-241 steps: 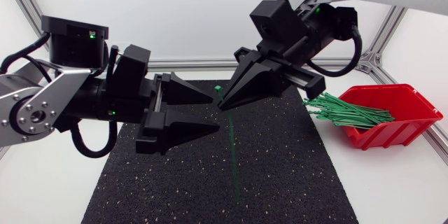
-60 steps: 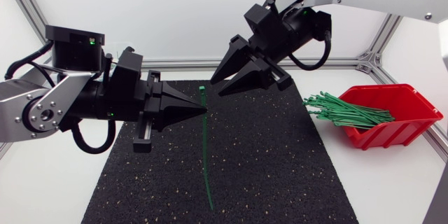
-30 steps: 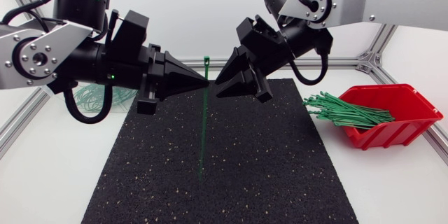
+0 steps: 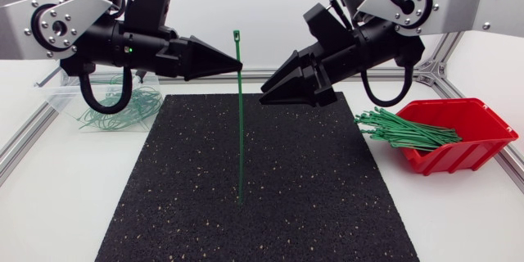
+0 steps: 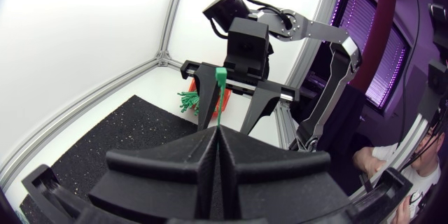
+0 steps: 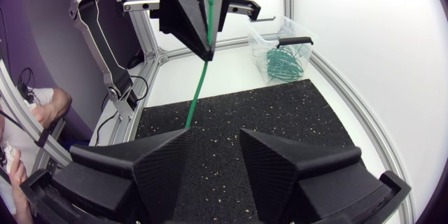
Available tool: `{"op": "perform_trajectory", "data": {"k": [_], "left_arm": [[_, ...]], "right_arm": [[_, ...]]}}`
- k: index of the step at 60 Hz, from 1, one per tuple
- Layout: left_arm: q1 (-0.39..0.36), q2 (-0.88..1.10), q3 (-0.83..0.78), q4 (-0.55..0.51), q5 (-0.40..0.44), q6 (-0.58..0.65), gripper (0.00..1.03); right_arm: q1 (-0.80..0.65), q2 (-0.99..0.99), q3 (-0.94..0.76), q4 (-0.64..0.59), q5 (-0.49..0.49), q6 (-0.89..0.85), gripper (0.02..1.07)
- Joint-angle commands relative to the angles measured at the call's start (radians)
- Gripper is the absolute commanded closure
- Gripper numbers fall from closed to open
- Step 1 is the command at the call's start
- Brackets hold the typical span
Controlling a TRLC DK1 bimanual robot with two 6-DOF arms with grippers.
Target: Take a green cable tie from the red box, thread the tail through the head to close it, then place it in the transparent bin on the left.
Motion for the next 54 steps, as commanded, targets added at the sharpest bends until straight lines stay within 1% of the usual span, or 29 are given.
{"op": "perform_trajectory", "data": {"k": [1, 5, 11, 18, 21, 35, 38, 40, 45, 51, 54], "left_arm": [[-0.001, 0.016, 0.027, -0.009, 0.025, -0.051, 1.0], [-0.003, 0.024, 0.028, -0.008, 0.045, -0.068, 1.0], [-0.011, 0.022, 0.017, -0.008, 0.053, -0.077, 1.0], [-0.014, 0.022, 0.01, -0.005, 0.054, -0.077, 1.0], [-0.017, 0.019, 0.007, -0.003, 0.058, -0.076, 1.0], [-0.028, 0.013, -0.001, 0.008, 0.065, -0.079, 1.0], [-0.031, 0.015, -0.003, 0.008, 0.065, -0.079, 1.0], [-0.032, 0.013, -0.004, 0.009, 0.064, -0.079, 1.0], [-0.034, 0.011, -0.006, 0.009, 0.065, -0.079, 1.0], [-0.037, 0.011, -0.009, 0.009, 0.065, -0.079, 1.0], [-0.04, 0.011, -0.012, 0.011, 0.065, -0.079, 1.0]], "right_arm": [[-0.007, -0.008, -0.027, 0.034, -0.032, 0.094, 0.53], [-0.013, -0.007, -0.025, 0.064, -0.073, 0.137, 0.53], [-0.012, -0.004, -0.025, 0.108, -0.118, 0.193, 0.53], [0.001, -0.002, -0.025, 0.139, -0.13, 0.235, 0.54], [0.011, -0.004, -0.025, 0.139, -0.131, 0.235, 0.57], [0.033, -0.022, -0.037, 0.162, -0.15, 0.256, 0.62], [0.033, -0.027, -0.039, 0.163, -0.151, 0.256, 0.65], [0.033, -0.03, -0.04, 0.165, -0.154, 0.256, 0.66], [0.033, -0.042, -0.056, 0.186, -0.156, 0.264, 0.79], [0.033, -0.058, -0.082, 0.217, -0.158, 0.278, 0.88], [0.037, -0.061, -0.089, 0.225, -0.158, 0.278, 0.9]]}}
